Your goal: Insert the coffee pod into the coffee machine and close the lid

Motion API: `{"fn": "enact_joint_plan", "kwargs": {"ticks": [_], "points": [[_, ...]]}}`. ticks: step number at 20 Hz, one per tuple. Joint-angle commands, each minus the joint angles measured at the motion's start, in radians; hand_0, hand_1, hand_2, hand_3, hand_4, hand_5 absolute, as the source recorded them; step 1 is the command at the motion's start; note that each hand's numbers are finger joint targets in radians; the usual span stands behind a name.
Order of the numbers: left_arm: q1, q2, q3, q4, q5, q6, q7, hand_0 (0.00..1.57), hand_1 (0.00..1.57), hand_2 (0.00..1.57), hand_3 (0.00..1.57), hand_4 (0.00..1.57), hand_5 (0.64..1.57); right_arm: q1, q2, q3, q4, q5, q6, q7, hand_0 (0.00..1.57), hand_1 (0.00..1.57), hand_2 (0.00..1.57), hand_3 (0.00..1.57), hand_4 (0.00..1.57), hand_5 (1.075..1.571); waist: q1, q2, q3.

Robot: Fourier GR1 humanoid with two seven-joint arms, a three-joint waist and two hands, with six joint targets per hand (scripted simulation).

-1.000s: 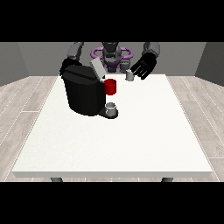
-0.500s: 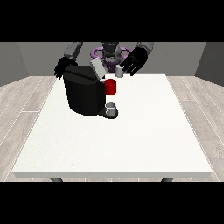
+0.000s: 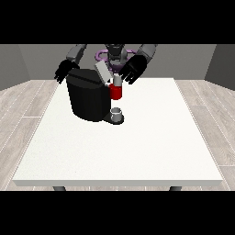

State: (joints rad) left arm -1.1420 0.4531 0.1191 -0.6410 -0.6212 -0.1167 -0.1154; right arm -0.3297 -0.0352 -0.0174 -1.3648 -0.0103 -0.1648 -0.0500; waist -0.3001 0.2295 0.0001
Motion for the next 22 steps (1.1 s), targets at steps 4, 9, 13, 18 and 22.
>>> {"fn": "enact_joint_plan", "kwargs": {"ticks": [4,9,13,18,22], "points": [[-0.075,0.014,0.013,0.021,0.004,-0.052,0.029,1.33,1.33,1.34,1.23,0.50,1.571,-0.031,0.033,0.010,-0.008,-0.012,-0.060,0.014,0.00,0.00,0.00,0.00,0.53,1.571,0.002,0.024,0.0002],[-0.037,-0.063,-0.029,-0.015,-0.020,-0.031,0.029,1.25,1.25,1.29,1.21,0.51,1.571,-0.018,-0.019,-0.060,0.048,-0.042,0.003,-0.013,0.00,0.00,0.00,0.00,0.52,1.571,0.038,-0.005,0.0004],[-0.050,-0.015,0.002,0.016,-0.018,-0.013,-0.008,1.18,1.18,1.26,1.19,0.50,1.571,-0.019,-0.013,-0.020,-0.015,-0.016,0.001,-0.007,0.00,0.00,0.00,0.00,0.54,1.571,-0.002,0.043,0.0001],[-0.014,-0.010,0.005,0.029,-0.025,-0.002,-0.041,1.20,1.20,1.28,1.21,0.52,1.571,0.001,0.005,-0.022,-0.028,-0.022,-0.013,-0.018,0.00,0.00,0.00,0.00,0.46,1.571,0.008,0.046,-0.0001],[-0.037,-0.003,0.002,0.045,-0.039,-0.018,0.000,1.18,1.18,1.25,1.19,0.49,1.571,0.001,0.007,-0.004,-0.043,-0.010,-0.018,0.017,0.00,0.00,0.00,0.00,0.45,1.571,-0.002,0.030,-0.0001]]}}
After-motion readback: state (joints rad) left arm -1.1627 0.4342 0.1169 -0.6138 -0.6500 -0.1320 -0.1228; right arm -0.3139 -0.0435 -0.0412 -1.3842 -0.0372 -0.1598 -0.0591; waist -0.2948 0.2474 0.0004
